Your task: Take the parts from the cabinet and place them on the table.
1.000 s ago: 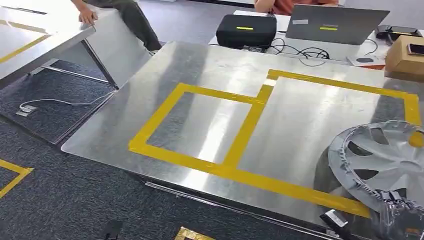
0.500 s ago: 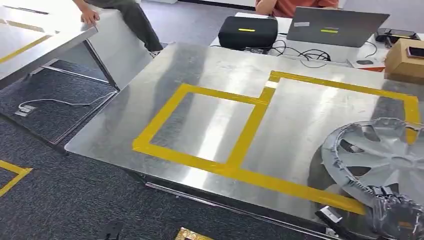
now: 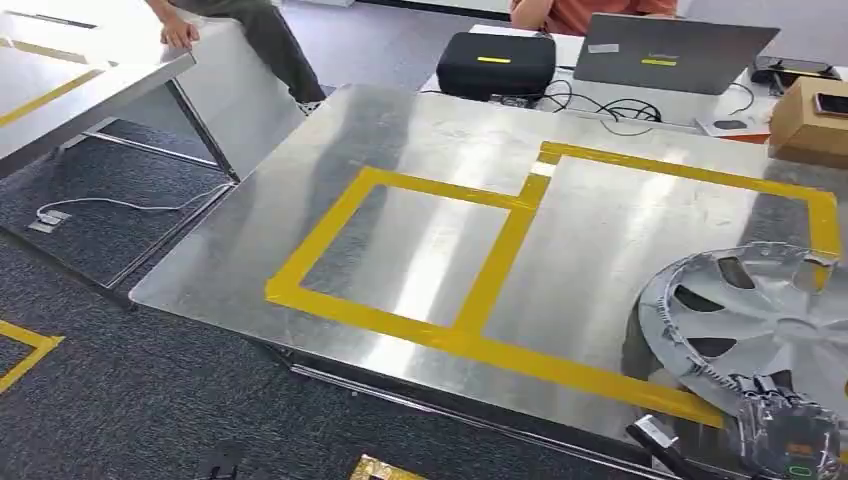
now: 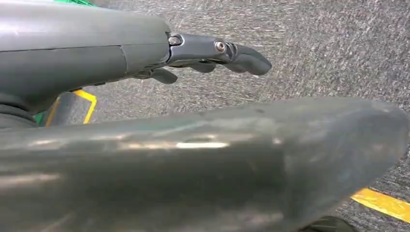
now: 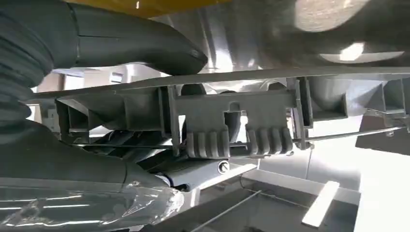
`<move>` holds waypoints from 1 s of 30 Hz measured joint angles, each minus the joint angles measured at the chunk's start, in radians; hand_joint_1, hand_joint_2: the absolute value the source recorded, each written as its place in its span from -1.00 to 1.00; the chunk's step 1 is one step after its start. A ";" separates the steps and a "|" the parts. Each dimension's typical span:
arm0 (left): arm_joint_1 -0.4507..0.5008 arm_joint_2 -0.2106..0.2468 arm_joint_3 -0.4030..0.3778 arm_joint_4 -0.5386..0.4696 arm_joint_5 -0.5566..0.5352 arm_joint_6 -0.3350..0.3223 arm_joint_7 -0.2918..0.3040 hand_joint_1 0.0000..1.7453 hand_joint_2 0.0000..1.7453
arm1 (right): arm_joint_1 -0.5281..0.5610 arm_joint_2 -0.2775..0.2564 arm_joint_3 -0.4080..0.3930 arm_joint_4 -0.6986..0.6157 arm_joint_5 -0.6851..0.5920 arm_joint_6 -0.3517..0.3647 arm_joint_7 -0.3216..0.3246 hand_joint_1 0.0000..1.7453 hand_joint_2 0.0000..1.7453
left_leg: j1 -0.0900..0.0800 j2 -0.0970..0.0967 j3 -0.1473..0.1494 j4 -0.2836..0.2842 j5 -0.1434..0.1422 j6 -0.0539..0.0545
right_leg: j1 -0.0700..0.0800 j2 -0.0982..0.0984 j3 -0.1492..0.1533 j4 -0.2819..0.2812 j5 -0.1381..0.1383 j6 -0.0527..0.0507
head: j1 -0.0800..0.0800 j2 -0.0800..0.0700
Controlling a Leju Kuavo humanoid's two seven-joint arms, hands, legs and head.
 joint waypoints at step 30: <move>-0.006 -0.009 0.034 0.000 0.029 0.026 -0.168 -1.00 -1.00 | -0.082 -0.046 0.048 0.018 -0.110 0.008 -0.070 1.00 1.00 | -0.001 0.003 0.002 0.000 -0.001 0.003 | -0.001 0.003 0.003 0.000 0.001 0.003 | 0.000 0.000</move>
